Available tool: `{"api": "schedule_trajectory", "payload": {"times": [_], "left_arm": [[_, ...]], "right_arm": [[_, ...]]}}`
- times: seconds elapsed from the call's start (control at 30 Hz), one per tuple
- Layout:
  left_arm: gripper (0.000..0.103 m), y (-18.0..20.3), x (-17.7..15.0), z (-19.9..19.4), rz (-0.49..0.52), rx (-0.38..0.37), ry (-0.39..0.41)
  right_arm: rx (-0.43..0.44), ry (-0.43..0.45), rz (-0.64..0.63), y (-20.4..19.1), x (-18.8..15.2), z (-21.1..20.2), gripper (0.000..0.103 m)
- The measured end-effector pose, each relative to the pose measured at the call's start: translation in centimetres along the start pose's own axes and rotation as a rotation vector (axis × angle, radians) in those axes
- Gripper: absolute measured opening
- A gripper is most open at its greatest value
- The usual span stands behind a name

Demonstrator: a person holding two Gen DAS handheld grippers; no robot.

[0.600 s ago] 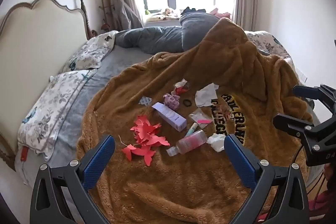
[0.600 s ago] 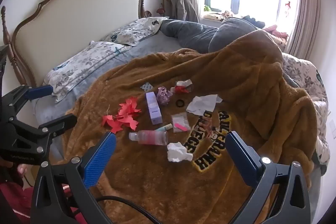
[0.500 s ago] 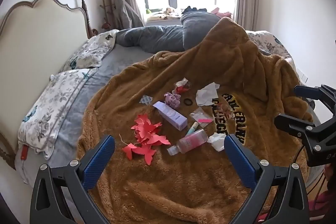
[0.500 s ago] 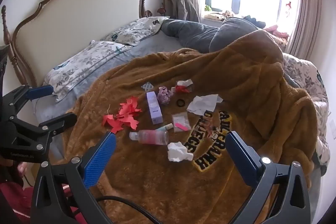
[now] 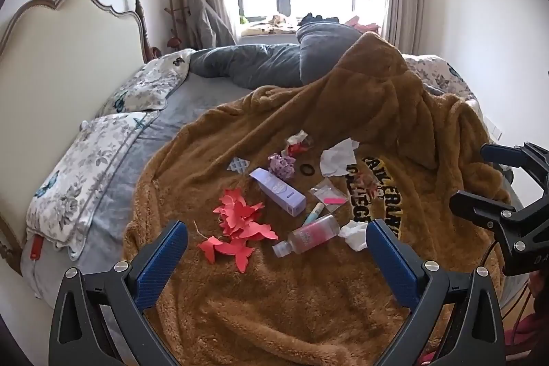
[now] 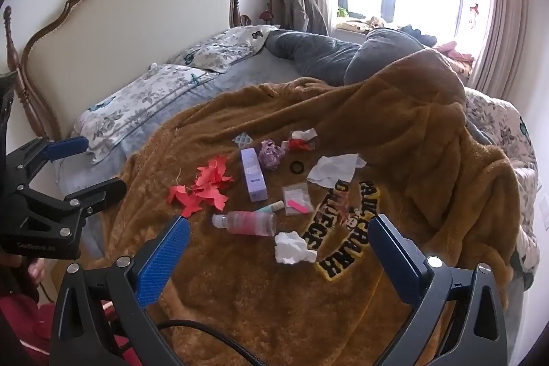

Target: Collect trash

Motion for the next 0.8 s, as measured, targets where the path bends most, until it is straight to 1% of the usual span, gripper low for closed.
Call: {"api": "schedule_trajectory", "payload": {"times": [0.1,0.37,0.53,0.8], "left_arm": [[0.103,-0.01,-0.02,0.13,0.002,-0.027,-0.007],[0.103,0.25,0.11,0.19,0.025,-0.009,-0.001],[0.103,0.69,0.19,0.2,0.049,-0.011,0.0],[0.103,0.67,0.31,0.3,0.054,-0.02,-0.001]], "right_arm": [[-0.001,0.014,0.0,0.01,-0.34,-0.14,0.103],[0.017,0.019,-0.015,0.49,-0.21,-0.53,0.103],[0.007,0.026,-0.033,0.55,-0.48,-0.78,0.103],[-0.012,0.011,-0.03,0.75,-0.48,-0.92,0.103]]}}
Point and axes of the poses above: each gripper's, at about its wrist camera, not at the fingertips, and z roughly the way its jaws point, y to its right, x to its top, the point moved 2 cm from there along z, roughly the way its jaws point, and after that the axes turned 4 degrees about -x, right-handed, at the moved point
